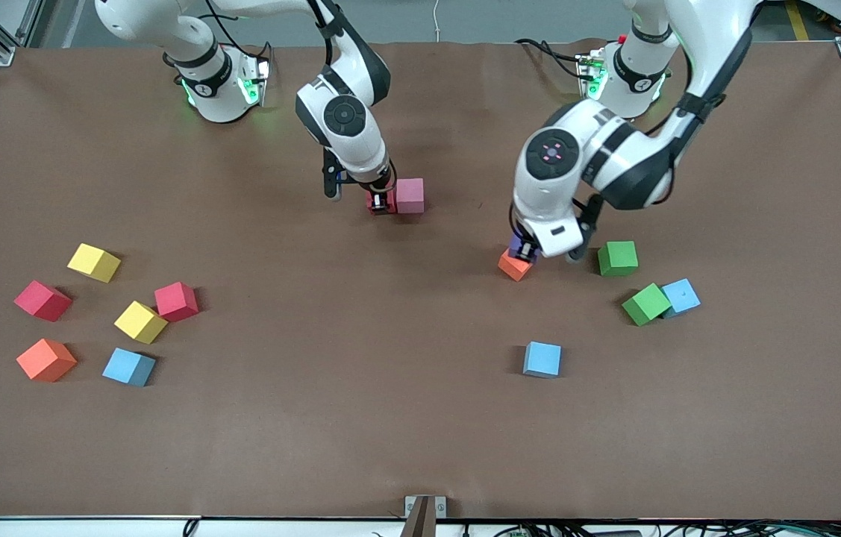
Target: Arrange 11 blocks into digit 3
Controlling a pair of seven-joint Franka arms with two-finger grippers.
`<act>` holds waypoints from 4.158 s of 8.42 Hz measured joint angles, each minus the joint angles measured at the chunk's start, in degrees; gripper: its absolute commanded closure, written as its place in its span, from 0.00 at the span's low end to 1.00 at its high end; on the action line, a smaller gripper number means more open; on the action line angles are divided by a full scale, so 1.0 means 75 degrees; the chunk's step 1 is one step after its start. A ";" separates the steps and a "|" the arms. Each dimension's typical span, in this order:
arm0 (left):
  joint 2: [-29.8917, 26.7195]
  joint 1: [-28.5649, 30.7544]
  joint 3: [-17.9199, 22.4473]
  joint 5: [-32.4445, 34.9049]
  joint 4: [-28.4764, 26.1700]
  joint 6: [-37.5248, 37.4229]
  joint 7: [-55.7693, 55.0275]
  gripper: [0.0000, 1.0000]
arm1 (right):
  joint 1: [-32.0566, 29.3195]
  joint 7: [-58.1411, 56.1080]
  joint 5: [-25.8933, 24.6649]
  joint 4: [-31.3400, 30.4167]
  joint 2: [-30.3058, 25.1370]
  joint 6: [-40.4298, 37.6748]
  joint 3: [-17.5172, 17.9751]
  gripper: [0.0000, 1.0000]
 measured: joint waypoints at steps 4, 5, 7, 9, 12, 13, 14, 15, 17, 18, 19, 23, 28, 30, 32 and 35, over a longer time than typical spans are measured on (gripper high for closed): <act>0.0855 -0.0519 -0.0262 0.0000 -0.0102 0.0686 -0.3050 0.77 | 0.0008 0.0001 0.0000 0.0000 0.0086 0.0056 -0.0003 0.33; 0.1002 -0.0732 -0.0269 0.0000 -0.0142 0.0962 -0.3612 0.77 | 0.0009 0.0002 0.0000 0.0000 0.0091 0.0058 -0.0004 0.00; 0.1056 -0.1111 -0.0285 0.0000 -0.0467 0.1535 -0.4487 0.77 | 0.0009 0.0014 0.0000 0.0000 0.0094 0.0058 -0.0004 0.00; 0.1057 -0.1409 -0.0285 0.0034 -0.0919 0.2191 -0.4912 0.77 | 0.0010 0.0019 0.0000 0.0000 0.0094 0.0057 -0.0005 0.00; 0.1056 -0.1709 -0.0282 0.0867 -0.1310 0.2584 -0.5311 0.77 | 0.0010 0.0019 0.0000 0.0010 0.0092 -0.0038 -0.0020 0.00; 0.1063 -0.1735 -0.0279 0.1134 -0.1411 0.2661 -0.5375 0.77 | 0.0004 0.0017 0.0000 0.0045 0.0060 -0.0238 -0.0064 0.00; 0.1102 -0.1753 -0.0277 0.1405 -0.1492 0.2779 -0.5467 0.77 | -0.0052 -0.0034 -0.0001 0.0119 -0.0093 -0.0579 -0.0122 0.00; 0.1206 -0.1779 -0.0277 0.1727 -0.1520 0.2832 -0.5599 0.77 | -0.0235 -0.0174 -0.0002 0.0206 -0.0391 -0.1020 -0.0180 0.00; 0.1349 -0.1784 -0.0281 0.1977 -0.1508 0.2874 -0.5692 0.77 | -0.0945 -0.0920 -0.0007 0.0273 -0.1221 -0.1701 -0.0243 0.00; 0.1350 -0.1792 -0.0281 0.1985 -0.1504 0.2876 -0.5720 0.77 | -0.1392 -0.1605 -0.0015 0.0293 -0.1508 -0.1891 -0.0263 0.00; 0.1353 -0.1805 -0.0280 0.1986 -0.1495 0.2894 -0.5743 0.77 | -0.1846 -0.2487 -0.0047 0.0315 -0.1619 -0.1939 -0.0277 0.00; 0.1378 -0.1981 -0.0274 0.1986 -0.1315 0.2974 -0.5828 0.77 | -0.3770 -0.6932 -0.1463 0.0481 -0.1647 -0.2090 -0.0308 0.00; 0.1560 -0.2108 -0.0268 0.1986 -0.1178 0.2978 -0.5843 0.77 | -0.5794 -1.2131 -0.1967 0.0551 -0.1598 -0.1729 -0.0310 0.00; 0.1638 -0.2215 -0.0256 0.1986 -0.1125 0.2978 -0.5850 0.77 | -0.6146 -1.4080 -0.2037 0.0559 -0.1358 -0.1391 -0.0307 0.00; 0.1677 -0.2228 -0.0236 0.1986 -0.1099 0.2978 -0.5850 0.72 | -0.6280 -1.4478 -0.2009 0.0599 -0.0997 -0.1124 -0.0301 0.00; 0.1741 -0.2234 -0.0234 0.2087 -0.1060 0.2975 -0.5850 0.00 | -0.6268 -1.1562 -0.1979 0.0661 -0.0931 -0.0977 -0.0224 0.00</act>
